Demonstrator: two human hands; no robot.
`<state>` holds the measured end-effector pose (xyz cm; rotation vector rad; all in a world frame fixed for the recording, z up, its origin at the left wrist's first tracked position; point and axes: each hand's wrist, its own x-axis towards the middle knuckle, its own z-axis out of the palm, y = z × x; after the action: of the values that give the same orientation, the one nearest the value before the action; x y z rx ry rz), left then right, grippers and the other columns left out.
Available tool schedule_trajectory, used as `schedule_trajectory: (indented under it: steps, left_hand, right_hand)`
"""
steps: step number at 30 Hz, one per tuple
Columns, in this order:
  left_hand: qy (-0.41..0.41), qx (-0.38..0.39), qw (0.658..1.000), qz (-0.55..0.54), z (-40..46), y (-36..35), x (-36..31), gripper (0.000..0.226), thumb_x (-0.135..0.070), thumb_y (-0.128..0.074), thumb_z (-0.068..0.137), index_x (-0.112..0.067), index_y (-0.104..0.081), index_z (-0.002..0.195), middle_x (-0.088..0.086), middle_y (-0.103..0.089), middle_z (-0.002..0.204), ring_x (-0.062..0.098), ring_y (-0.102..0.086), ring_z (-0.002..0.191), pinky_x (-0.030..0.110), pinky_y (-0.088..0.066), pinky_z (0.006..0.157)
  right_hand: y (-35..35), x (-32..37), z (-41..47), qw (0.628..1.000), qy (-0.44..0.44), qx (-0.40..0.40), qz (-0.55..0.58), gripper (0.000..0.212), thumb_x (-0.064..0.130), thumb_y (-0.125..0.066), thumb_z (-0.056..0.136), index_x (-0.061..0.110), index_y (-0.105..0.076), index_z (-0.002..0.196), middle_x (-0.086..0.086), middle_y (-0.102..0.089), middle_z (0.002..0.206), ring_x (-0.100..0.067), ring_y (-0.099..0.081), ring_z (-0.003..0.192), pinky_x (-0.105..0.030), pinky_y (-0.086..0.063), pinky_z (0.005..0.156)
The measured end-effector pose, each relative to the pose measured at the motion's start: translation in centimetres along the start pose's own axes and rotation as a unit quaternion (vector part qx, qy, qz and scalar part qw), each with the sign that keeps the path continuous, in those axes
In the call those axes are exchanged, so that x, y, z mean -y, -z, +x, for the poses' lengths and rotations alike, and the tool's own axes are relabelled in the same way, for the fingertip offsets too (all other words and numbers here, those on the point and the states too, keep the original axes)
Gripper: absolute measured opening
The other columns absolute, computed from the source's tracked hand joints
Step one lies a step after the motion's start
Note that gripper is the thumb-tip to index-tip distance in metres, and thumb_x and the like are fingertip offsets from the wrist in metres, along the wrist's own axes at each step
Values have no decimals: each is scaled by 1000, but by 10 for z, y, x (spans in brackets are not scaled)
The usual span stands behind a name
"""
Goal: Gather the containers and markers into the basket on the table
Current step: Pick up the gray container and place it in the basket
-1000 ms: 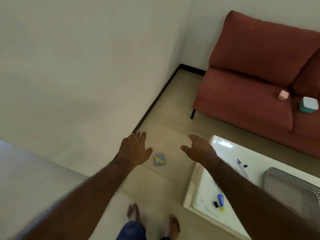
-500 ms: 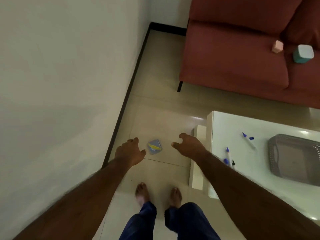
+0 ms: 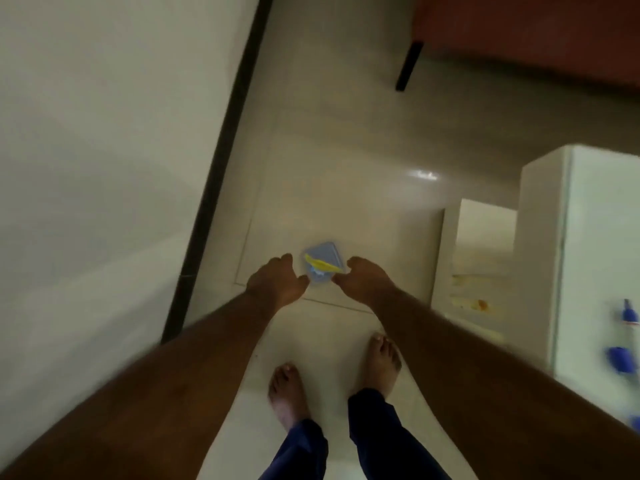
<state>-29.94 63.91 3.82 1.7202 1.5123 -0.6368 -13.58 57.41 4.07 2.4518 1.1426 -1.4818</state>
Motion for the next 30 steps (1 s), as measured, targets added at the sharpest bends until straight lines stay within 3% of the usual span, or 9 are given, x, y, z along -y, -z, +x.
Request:
schedule_trajectory:
  steps: [4, 6, 9, 12, 14, 18, 24, 27, 30]
  left_hand:
    - [-15, -15, 999, -25, 85, -57, -2, 68, -48, -56, 93, -6, -39, 143, 20, -46, 144, 35, -46, 132, 38, -40, 103]
    - [-2, -13, 999, -44, 119, -81, 3, 68, -47, -56, 94, -5, -38, 144, 20, -44, 146, 35, -45, 133, 36, -39, 103]
    - [34, -5, 995, -95, 160, -108, 12, 68, -42, -59, 95, 0, -37, 143, 21, -44, 147, 33, -45, 134, 33, -38, 101]
    - [59, -6, 986, -156, 191, -125, 15, 68, -35, -60, 96, 2, -33, 146, 20, -42, 149, 31, -43, 136, 29, -36, 101]
    - [69, -4, 978, -199, 201, -132, 11, 69, -32, -60, 96, 1, -29, 148, 20, -40, 150, 31, -43, 136, 28, -35, 102]
    - [93, -7, 961, -262, 215, -142, 4, 66, -27, -62, 95, -3, -30, 148, 23, -44, 145, 36, -51, 127, 43, -47, 103]
    - [118, -14, 937, -329, 219, -134, 0, 50, -21, -65, 92, -10, -42, 135, 14, -49, 125, 38, -57, 112, 56, -57, 82]
    - [111, -44, 939, -323, 201, -120, 0, 54, -11, -62, 88, -12, -40, 137, 19, -51, 132, 39, -57, 114, 53, -56, 88]
    - [93, -66, 937, -329, 168, -92, -10, 67, -11, -61, 86, -12, -34, 148, 21, -48, 137, 39, -55, 118, 53, -55, 89]
  right_hand:
    - [-52, -33, 93, 1000, 0, 6, 10, 50, 42, -58, 95, 1, -56, 124, -19, -58, 129, -33, -53, 123, -32, -41, 95]
    - [-70, -46, 126, 998, -30, 23, 52, 46, 41, -58, 94, 2, -60, 119, -12, -63, 107, -33, -57, 117, -32, -44, 87]
    - [-95, -64, 163, 987, -89, 46, 128, 38, 40, -59, 92, 6, -62, 108, 2, -48, 74, -29, -63, 99, -32, -46, 75]
    - [-116, -75, 196, 975, -99, 16, 198, 43, 44, -67, 88, 3, -58, 98, -6, -51, 84, -31, -62, 92, -44, -55, 79]
    - [-123, -77, 206, 958, -107, 12, 264, 46, 40, -69, 87, -1, -59, 107, -12, -55, 98, -32, -61, 98, -50, -56, 86]
    - [-131, -79, 215, 939, -124, 11, 320, 52, 38, -71, 85, 0, -57, 118, -14, -55, 108, -34, -61, 106, -53, -56, 88]
    - [-138, -85, 222, 931, -116, 8, 347, 63, 48, -76, 70, 1, -62, 110, -25, -66, 109, -38, -69, 94, -50, -61, 71]
    - [-120, -83, 196, 927, -103, 1, 360, 49, 44, -80, 72, 9, -61, 100, -20, -68, 99, -29, -65, 78, -41, -58, 63]
    - [-86, -70, 159, 905, -104, 6, 412, 43, 29, -82, 79, 13, -59, 113, -16, -66, 99, -23, -61, 73, -30, -50, 56]
